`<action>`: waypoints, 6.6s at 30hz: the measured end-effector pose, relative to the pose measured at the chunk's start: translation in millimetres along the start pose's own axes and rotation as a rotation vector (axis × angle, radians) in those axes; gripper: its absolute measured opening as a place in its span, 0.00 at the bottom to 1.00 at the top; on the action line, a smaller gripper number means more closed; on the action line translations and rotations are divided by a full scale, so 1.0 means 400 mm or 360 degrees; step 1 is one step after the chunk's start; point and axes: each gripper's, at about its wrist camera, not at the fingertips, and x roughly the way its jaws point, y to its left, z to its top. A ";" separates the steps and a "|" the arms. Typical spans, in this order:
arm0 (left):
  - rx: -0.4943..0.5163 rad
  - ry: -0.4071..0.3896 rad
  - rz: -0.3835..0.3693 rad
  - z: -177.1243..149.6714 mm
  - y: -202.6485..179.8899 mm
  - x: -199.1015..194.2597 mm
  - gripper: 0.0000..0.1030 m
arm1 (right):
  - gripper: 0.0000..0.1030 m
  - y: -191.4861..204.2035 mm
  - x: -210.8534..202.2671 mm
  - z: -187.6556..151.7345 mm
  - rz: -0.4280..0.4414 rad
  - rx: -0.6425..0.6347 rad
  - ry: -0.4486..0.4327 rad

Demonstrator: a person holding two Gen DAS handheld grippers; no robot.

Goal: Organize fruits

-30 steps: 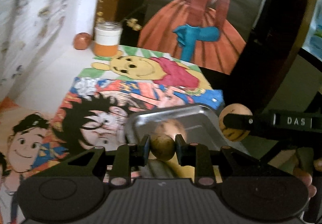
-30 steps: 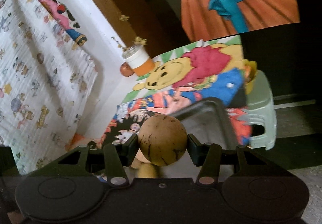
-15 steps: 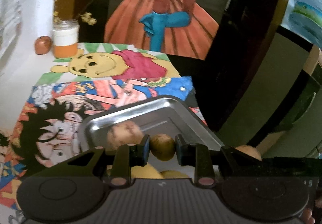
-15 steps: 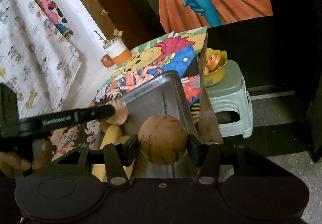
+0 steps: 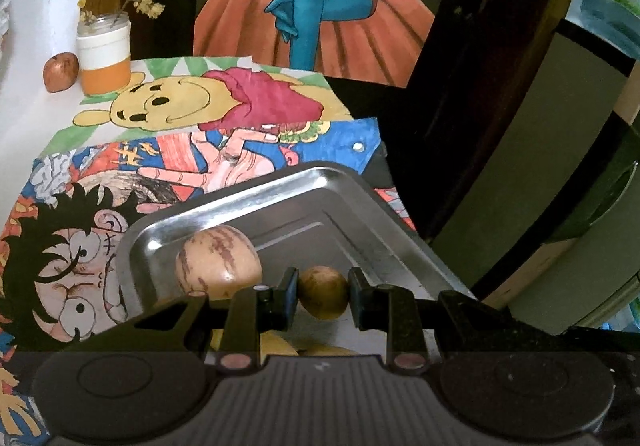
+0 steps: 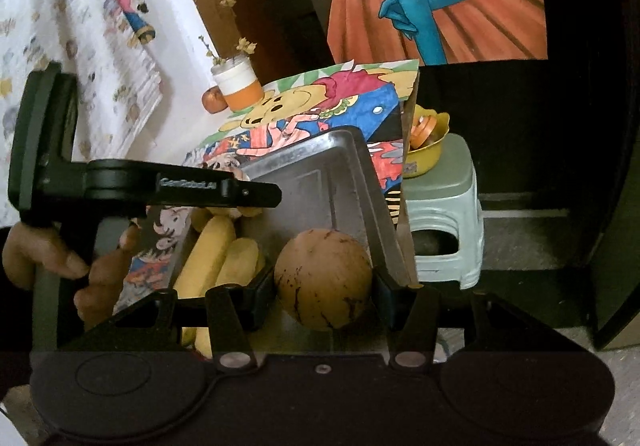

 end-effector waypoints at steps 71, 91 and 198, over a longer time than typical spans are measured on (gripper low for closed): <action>-0.0057 -0.0103 0.0022 0.002 -0.025 -0.063 0.93 | 0.82 0.035 -0.043 -0.028 -0.0125 -0.0084 -0.0219; -0.0206 -0.0303 0.0210 -0.066 0.045 -0.224 1.00 | 0.98 0.108 -0.084 -0.029 -0.0119 -0.0128 -0.0330; -0.0222 -0.0655 0.0634 -0.584 0.128 -0.607 1.00 | 0.99 0.342 -0.239 -0.311 -0.0037 -0.0340 -0.0484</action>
